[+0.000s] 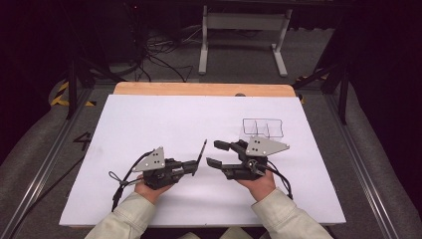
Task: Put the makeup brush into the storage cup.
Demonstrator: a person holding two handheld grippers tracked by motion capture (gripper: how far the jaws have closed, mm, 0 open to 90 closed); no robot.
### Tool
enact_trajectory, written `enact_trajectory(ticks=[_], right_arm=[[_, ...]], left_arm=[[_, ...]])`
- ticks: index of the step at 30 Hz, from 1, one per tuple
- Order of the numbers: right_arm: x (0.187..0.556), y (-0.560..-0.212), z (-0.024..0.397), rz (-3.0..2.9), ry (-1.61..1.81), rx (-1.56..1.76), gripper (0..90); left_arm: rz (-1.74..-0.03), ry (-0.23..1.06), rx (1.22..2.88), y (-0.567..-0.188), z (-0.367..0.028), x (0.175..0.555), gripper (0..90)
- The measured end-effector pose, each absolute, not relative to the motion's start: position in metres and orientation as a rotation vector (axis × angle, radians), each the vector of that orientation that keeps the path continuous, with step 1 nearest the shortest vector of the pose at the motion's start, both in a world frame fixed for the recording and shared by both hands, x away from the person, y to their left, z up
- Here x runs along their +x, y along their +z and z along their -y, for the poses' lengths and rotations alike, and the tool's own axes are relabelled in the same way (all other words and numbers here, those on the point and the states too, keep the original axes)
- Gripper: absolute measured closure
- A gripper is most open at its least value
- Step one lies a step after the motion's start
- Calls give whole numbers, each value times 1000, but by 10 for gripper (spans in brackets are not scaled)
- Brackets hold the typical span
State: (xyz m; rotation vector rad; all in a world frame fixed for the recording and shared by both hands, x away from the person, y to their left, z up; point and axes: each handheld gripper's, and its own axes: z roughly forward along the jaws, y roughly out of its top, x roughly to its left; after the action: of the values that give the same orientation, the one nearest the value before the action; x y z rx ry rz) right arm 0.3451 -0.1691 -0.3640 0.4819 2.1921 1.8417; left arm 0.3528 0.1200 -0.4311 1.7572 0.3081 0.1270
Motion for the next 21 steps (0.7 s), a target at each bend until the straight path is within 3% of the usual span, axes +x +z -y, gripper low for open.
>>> enact_trajectory(ticks=[7, 21], right_arm=[[347, -365, 164, -2213, 1845, 480, 469], [349, -369, 160, -2254, 1866, 497, 675]], left_arm=[[-281, 122, 1770, -433, -111, 352, 832], [-270, 113, 1774, -434, -108, 351, 832]])
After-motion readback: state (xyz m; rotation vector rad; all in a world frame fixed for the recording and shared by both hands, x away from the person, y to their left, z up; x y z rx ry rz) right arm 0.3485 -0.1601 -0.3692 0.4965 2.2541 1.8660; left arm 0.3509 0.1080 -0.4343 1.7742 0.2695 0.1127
